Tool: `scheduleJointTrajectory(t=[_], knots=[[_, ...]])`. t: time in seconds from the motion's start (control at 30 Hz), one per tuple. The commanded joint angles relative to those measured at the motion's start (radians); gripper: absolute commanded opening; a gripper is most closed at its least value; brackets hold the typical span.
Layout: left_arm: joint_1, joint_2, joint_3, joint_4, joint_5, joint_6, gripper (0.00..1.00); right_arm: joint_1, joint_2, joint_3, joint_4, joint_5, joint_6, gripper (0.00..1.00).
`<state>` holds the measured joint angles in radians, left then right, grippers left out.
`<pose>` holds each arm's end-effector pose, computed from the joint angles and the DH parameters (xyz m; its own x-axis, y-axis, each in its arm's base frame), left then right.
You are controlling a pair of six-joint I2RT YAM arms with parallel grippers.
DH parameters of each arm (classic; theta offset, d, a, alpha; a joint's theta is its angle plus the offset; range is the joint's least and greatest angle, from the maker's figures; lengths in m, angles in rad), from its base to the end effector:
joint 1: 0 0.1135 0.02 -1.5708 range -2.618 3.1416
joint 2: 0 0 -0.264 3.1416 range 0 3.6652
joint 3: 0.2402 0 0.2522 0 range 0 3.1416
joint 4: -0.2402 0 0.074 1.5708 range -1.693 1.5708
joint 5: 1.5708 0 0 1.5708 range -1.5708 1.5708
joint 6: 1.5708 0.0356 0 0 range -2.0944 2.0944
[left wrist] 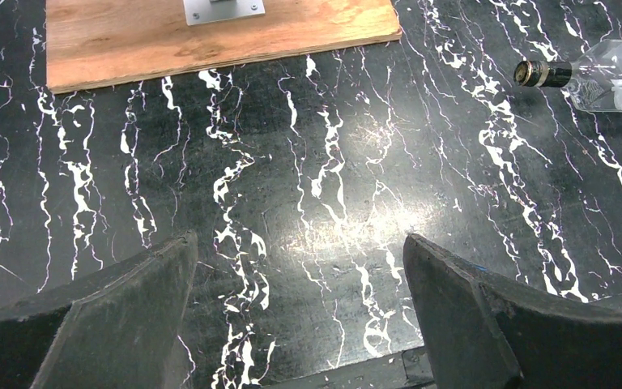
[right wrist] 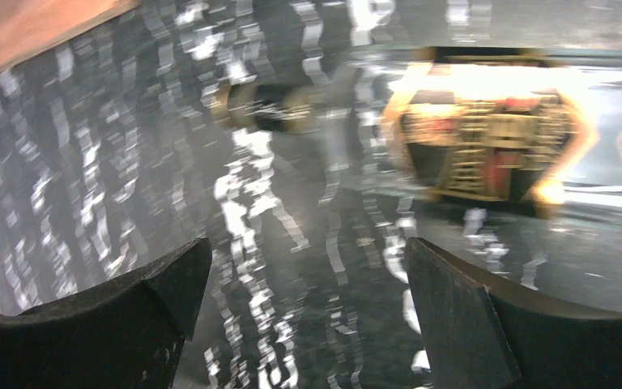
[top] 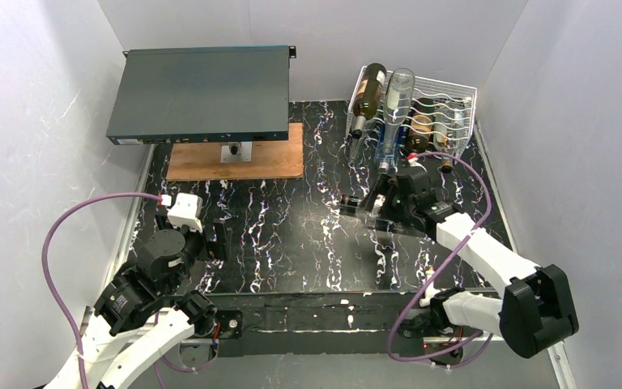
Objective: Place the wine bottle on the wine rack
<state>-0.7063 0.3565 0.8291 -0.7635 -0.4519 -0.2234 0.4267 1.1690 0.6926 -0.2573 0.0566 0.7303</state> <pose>0.0595 -0.0303 0.3402 -0.2716 -0.0302 -0.9619 0.2107 0.9734 -0.0901 0.2223 0.0989 0.2241 -0.7042 0.4115 -0.5786 0.1273 0.8749 0.4672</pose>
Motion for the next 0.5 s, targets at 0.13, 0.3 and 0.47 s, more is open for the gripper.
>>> scheduleJointTrajectory(t=[0.13, 0.3, 0.47], knots=[[-0.002, 0.028, -0.005, 0.012, 0.019, 0.017, 0.99, 0.161, 0.12, 0.263, -0.003, 0.019, -0.092, 1.0], [-0.002, 0.019, -0.007, 0.009, 0.006, 0.018, 0.99, 0.161, 0.383, 0.444, -0.001, 0.067, -0.205, 1.0], [-0.002, 0.013, -0.007, 0.009, 0.001, 0.016, 0.99, 0.174, 0.576, 0.59, -0.052, 0.11, -0.256, 1.0]])
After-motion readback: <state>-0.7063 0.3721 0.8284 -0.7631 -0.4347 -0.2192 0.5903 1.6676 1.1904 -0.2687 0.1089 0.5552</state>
